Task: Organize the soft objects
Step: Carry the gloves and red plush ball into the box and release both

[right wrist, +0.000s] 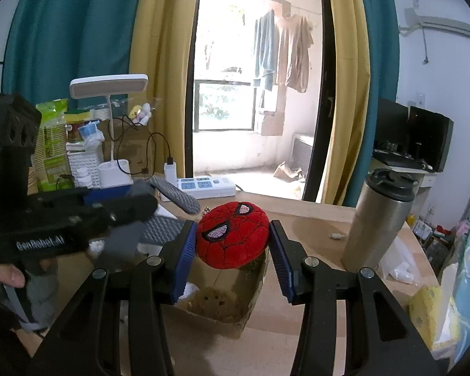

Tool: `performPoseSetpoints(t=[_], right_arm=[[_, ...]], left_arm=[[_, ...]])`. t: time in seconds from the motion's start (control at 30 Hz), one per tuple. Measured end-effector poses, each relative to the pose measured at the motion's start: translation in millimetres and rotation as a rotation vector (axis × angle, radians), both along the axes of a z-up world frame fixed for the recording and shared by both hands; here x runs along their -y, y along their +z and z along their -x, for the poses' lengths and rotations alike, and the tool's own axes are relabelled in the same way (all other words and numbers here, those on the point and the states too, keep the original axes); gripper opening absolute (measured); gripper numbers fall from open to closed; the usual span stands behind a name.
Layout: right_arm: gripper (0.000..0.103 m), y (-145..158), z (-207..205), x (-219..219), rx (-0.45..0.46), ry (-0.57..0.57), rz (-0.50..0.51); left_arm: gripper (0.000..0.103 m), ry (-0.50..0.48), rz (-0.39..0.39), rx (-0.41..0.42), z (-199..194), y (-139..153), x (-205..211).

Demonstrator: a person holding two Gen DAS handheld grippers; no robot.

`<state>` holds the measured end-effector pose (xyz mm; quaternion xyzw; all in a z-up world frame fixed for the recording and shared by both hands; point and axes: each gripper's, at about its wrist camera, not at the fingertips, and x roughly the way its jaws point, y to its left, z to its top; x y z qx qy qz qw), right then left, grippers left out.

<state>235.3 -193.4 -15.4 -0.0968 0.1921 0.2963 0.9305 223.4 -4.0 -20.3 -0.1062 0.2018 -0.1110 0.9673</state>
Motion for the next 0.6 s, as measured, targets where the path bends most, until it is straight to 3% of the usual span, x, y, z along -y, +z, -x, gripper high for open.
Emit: performPoseSetpoints(t=[0.3, 0.6], right_arm=[[0.049, -19, -31, -12, -0.071, 0.005, -0.011], [0.049, -30, -49, -17, -0.127, 0.001, -0.015]], left_arm=[[0.043, 0.042, -0.010, -0.126, -39, -28, 4], [0.044, 0.025, -0.021, -0.231, -61, -55, 7]])
